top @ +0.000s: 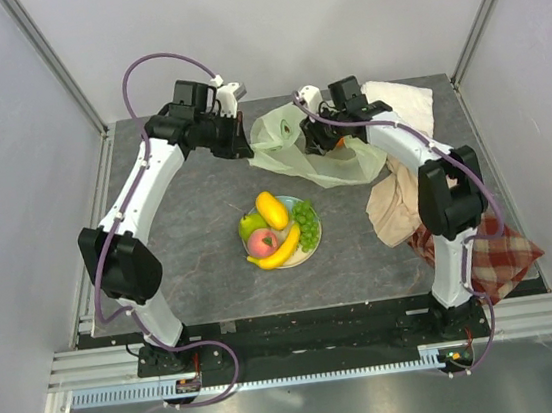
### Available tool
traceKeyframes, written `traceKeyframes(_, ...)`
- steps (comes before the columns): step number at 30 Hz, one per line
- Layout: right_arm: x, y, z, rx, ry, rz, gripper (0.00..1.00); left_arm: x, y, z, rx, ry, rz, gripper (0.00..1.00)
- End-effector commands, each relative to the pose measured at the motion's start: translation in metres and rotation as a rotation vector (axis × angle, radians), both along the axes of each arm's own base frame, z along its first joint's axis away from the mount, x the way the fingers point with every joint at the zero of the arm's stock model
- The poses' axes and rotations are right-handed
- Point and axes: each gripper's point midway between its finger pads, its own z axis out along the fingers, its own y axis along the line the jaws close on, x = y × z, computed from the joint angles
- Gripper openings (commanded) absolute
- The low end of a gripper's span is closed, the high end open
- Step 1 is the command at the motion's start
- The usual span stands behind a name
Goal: Take the fake fruits out of the plastic bag
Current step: Take out the fake fruit from the plastic bag.
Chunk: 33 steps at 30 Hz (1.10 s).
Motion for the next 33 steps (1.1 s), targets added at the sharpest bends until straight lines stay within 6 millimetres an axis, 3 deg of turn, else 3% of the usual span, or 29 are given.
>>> traceKeyframes(1,0.046,-0.015,0.012,-0.001,-0.124,-0.105,0.48,-0.001,0.004,-0.004,0.035,-0.026,-0.022,0.02)
traceKeyframes(5,0.074,-0.028,0.003,-0.019,-0.171,-0.200,0.82,-0.005,0.006,-0.012,0.059,-0.023,-0.049,0.01)
traceKeyframes(6,0.078,-0.028,0.000,-0.023,-0.178,-0.207,0.85,-0.005,0.007,-0.016,0.067,-0.024,-0.058,0.02)
traceKeyframes(7,0.082,-0.027,-0.013,-0.037,-0.165,-0.209,0.86,-0.007,0.007,-0.019,0.071,-0.017,-0.062,0.02)
traceKeyframes(9,0.096,-0.035,-0.020,-0.077,-0.182,-0.250,0.86,-0.006,0.007,-0.023,0.075,-0.007,-0.064,0.02)
traceKeyframes(10,0.101,-0.037,-0.036,-0.100,-0.166,-0.267,0.86,-0.006,0.006,-0.023,0.070,-0.003,-0.064,0.02)
traceKeyframes(17,0.125,-0.059,-0.054,-0.209,-0.205,-0.346,0.88,-0.002,0.003,-0.023,0.064,0.000,-0.066,0.01)
traceKeyframes(23,0.119,-0.069,-0.045,-0.242,-0.231,-0.348,0.88,-0.002,0.005,-0.030,0.074,0.014,-0.061,0.02)
traceKeyframes(24,0.118,-0.069,-0.030,-0.225,-0.256,-0.350,0.89,-0.003,0.004,-0.031,0.071,0.021,-0.062,0.01)
traceKeyframes(28,0.114,-0.074,-0.008,-0.226,-0.295,-0.369,0.89,-0.003,0.004,-0.032,0.066,0.028,-0.060,0.02)
traceKeyframes(33,0.103,-0.092,-0.027,-0.325,-0.272,-0.373,0.90,-0.001,0.002,-0.031,0.060,0.030,-0.058,0.02)
